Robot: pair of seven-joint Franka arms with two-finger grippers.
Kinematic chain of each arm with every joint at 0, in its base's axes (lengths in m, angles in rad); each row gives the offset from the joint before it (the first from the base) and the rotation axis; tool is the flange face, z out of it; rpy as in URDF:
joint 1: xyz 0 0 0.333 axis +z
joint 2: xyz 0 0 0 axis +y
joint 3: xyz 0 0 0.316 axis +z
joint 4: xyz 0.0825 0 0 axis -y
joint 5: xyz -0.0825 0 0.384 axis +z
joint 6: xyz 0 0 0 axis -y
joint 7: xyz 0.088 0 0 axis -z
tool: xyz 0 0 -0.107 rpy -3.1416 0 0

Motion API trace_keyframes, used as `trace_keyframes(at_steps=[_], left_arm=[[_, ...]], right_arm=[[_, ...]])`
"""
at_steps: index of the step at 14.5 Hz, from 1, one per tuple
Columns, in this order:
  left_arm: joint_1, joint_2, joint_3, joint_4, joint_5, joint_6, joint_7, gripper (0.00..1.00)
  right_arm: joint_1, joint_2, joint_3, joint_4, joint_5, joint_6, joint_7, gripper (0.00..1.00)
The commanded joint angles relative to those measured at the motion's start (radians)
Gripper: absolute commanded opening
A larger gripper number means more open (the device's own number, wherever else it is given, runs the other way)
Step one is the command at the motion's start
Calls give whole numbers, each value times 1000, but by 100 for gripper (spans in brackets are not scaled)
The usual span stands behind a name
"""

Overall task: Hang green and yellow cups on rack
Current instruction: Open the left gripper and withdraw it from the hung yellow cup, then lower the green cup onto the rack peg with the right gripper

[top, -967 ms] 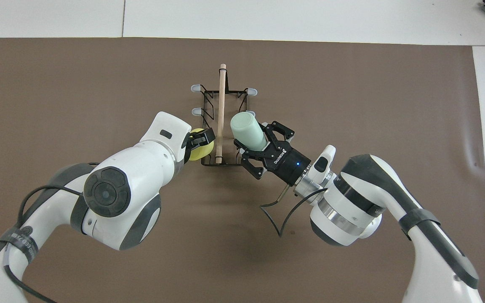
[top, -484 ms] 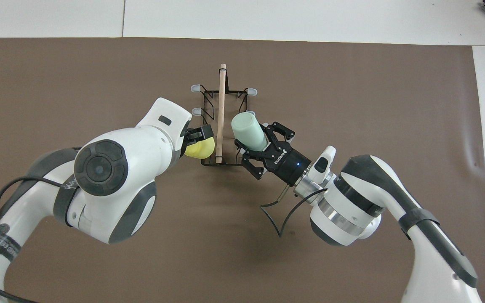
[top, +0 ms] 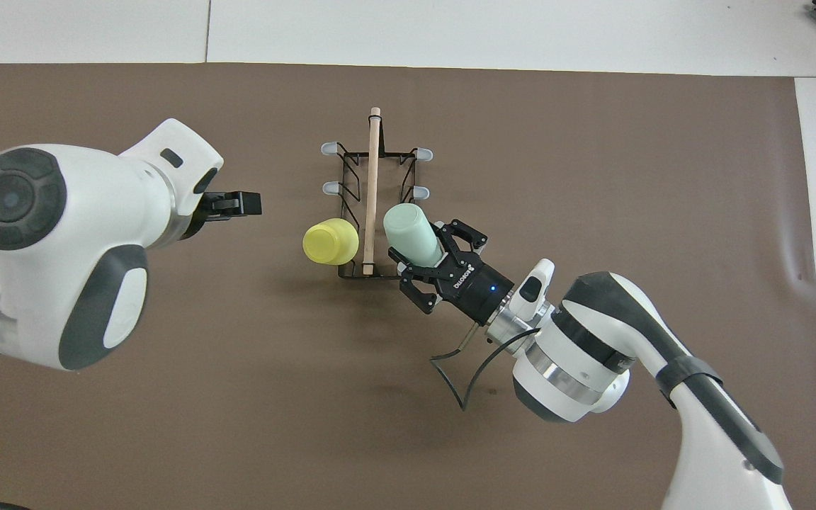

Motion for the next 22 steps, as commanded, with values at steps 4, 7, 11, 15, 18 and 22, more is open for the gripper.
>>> trace_keyframes(at_steps=[4, 7, 11, 15, 18, 22], left_arm=[[-17, -14, 160, 134, 11, -175, 248, 100], [-21, -6, 204, 216, 2, -271, 344, 100], [-21, -14, 241, 285, 3, -403, 444, 100], [-4, -16, 246, 325, 3, -523, 482, 100], [-4, -35, 240, 316, 2, -552, 482, 100], [8, -43, 240, 308, 2, -563, 479, 100]], right_arm=[[-7, 13, -1, -46, 116, -108, -142, 0], [-36, 75, -6, -41, 90, -196, -173, 0], [-63, 93, -4, -32, 43, -221, -179, 0], [-63, 98, -4, -33, 43, -227, -182, 0], [-65, 98, -2, -30, 44, -219, -181, 100], [-63, 99, -2, -30, 44, -209, -181, 100]])
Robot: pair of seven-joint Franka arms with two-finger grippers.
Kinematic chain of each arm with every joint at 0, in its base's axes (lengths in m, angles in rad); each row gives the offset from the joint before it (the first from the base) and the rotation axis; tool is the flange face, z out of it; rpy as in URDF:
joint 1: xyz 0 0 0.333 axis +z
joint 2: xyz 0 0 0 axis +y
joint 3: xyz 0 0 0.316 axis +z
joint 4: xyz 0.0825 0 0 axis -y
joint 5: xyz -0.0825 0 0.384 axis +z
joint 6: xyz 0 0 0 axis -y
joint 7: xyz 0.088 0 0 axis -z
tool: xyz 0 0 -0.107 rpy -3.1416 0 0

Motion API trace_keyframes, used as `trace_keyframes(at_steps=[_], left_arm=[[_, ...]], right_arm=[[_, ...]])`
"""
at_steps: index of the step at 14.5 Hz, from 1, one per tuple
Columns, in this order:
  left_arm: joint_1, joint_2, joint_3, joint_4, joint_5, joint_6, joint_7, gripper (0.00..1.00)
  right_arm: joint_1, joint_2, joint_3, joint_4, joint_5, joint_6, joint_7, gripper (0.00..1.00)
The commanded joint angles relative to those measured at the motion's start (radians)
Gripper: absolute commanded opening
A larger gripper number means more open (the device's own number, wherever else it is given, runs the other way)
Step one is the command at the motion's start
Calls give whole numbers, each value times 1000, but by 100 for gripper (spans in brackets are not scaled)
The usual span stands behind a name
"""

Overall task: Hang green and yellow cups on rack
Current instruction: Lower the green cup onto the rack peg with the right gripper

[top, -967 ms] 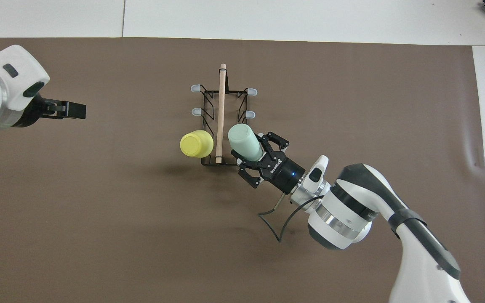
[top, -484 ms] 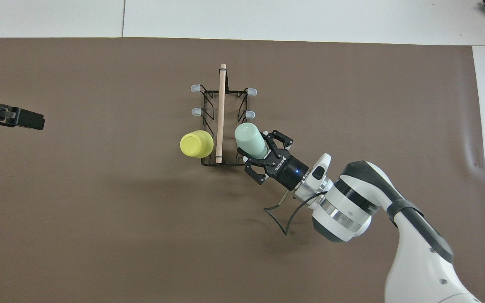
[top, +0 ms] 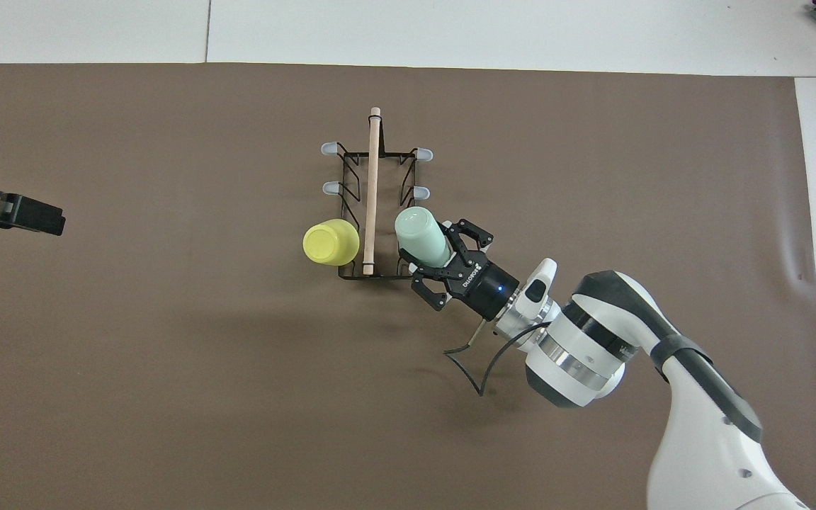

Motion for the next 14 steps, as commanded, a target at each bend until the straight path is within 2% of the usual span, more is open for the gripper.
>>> trace_keyframes(at_steps=[1, 8, 12, 14], left_arm=[[11, -16, -1, -3, 2, -22, 12, 100], [13, -16, -4, 2, 2, -19, 5, 100], [13, -15, -4, 3, 2, -25, 3, 100], [13, -15, -6, 5, 2, -27, 2, 100]], right_arm=[[-10, 8, 11, 3, 52, 6, -40, 100], [-10, 14, 11, -14, 41, 66, -38, 100], [-18, 13, 11, -38, 4, 93, -37, 100], [-36, 14, 9, -35, -59, 103, -35, 100]])
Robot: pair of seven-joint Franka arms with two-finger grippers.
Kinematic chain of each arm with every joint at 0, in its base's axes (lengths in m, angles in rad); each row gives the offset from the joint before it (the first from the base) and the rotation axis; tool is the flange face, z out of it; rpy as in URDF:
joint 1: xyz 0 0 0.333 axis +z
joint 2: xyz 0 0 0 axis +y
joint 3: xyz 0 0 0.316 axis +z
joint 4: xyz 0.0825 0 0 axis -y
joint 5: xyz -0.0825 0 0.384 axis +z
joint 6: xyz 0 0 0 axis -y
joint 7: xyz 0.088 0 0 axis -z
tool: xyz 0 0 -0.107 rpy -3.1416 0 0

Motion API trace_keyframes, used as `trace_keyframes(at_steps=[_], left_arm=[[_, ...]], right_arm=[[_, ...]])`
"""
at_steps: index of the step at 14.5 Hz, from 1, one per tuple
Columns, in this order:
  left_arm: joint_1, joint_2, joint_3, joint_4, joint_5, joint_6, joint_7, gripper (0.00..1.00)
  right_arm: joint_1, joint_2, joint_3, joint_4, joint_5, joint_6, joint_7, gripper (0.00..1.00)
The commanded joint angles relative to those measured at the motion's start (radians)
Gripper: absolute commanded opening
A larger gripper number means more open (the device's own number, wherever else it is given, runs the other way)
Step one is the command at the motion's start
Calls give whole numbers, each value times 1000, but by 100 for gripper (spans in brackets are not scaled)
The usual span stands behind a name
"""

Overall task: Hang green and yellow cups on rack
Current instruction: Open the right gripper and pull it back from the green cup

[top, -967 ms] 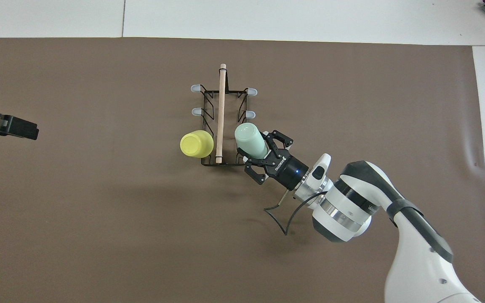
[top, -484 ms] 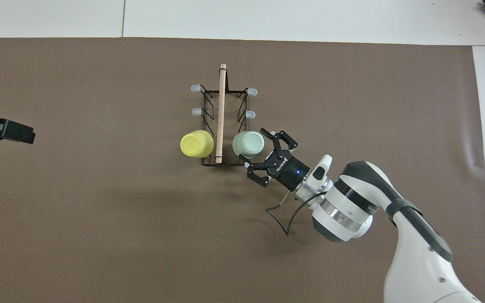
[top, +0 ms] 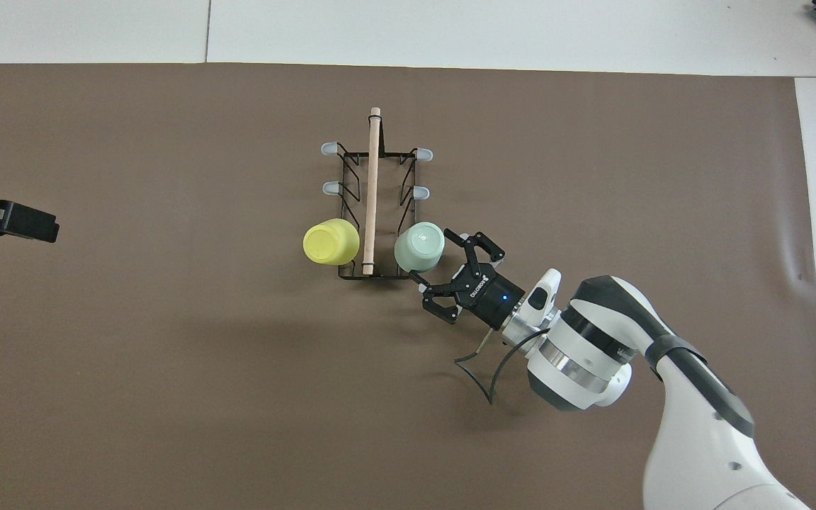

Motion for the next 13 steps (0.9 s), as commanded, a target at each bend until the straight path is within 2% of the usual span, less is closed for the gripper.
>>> trace_keyframes(at_steps=[1, 3, 7, 10, 13], left_arm=[[11, -10, -7, 5, 1, -27, 5, 100], [11, -10, -7, 5, -10, -25, 9, 100], [11, -8, -2, 8, -58, -30, 6, 100], [11, -10, -5, 6, -51, -33, 11, 100], [12, -27, -5, -4, -50, -36, 11, 100]], right_arm=[[-52, -8, 9, -5, -67, 27, -31, 100], [-92, -18, 11, -4, -164, 50, -29, 100], [-116, -34, 5, 4, -239, 78, -28, 100], [-171, -113, 6, 19, -432, 211, -26, 100], [-227, -127, 5, 39, -590, 216, -26, 100]])
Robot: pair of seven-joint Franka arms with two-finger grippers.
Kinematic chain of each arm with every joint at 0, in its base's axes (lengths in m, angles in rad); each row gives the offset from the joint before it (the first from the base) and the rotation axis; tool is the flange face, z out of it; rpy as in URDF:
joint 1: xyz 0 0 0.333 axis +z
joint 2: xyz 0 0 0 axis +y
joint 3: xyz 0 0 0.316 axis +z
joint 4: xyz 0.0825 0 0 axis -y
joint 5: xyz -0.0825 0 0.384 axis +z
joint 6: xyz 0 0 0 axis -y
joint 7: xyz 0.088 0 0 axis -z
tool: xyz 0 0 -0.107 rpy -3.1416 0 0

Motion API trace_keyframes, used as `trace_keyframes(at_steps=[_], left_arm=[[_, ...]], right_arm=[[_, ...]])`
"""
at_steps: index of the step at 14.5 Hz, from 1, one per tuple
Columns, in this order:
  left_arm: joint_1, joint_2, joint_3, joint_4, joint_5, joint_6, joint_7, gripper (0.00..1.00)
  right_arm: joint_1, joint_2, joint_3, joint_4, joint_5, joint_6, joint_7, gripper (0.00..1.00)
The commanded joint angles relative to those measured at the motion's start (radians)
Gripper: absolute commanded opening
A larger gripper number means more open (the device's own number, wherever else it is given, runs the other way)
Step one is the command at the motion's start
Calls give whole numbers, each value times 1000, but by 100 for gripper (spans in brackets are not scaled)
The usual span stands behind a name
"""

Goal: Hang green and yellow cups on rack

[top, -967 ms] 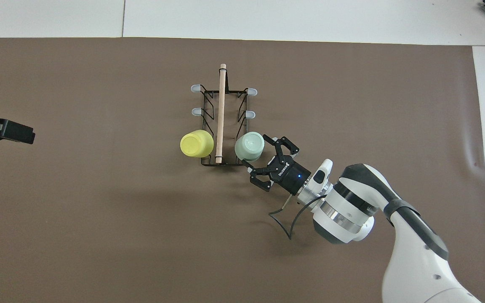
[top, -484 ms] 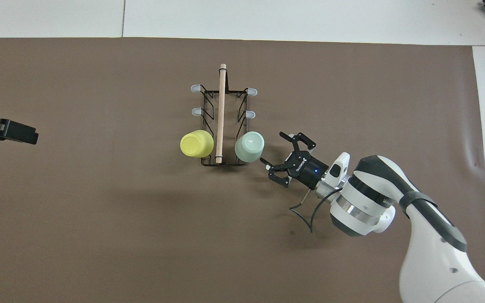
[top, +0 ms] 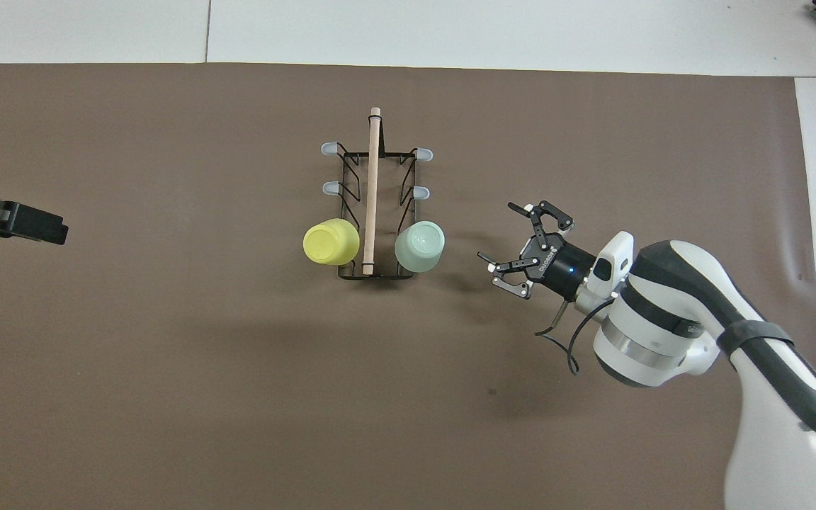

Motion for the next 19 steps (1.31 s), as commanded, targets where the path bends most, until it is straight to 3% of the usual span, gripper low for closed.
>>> trace_keyframes(at_steps=[1, 7, 10, 14, 16, 19], left_arm=[[12, -33, -5, -15, -8, -25, 8, 100], [12, -44, -5, -37, -8, -13, 8, 100], [14, -42, -5, -35, -8, -13, 6, 100], [20, -42, -7, -35, -8, -7, -17, 100], [21, -42, -5, -35, -8, -5, -17, 100], [21, -42, -5, -35, -8, -5, -17, 100]], right_arm=[[-67, -15, 9, 20, -171, 14, -10, 100], [-237, -17, 7, 114, -714, -66, 139, 100], [-354, -17, 4, 210, -1002, -273, 273, 100], [-384, -89, 4, 344, -1444, -428, 698, 100], [-379, -146, 4, 350, -1578, -466, 923, 100], [-371, -161, 6, 406, -1735, -583, 1316, 100]])
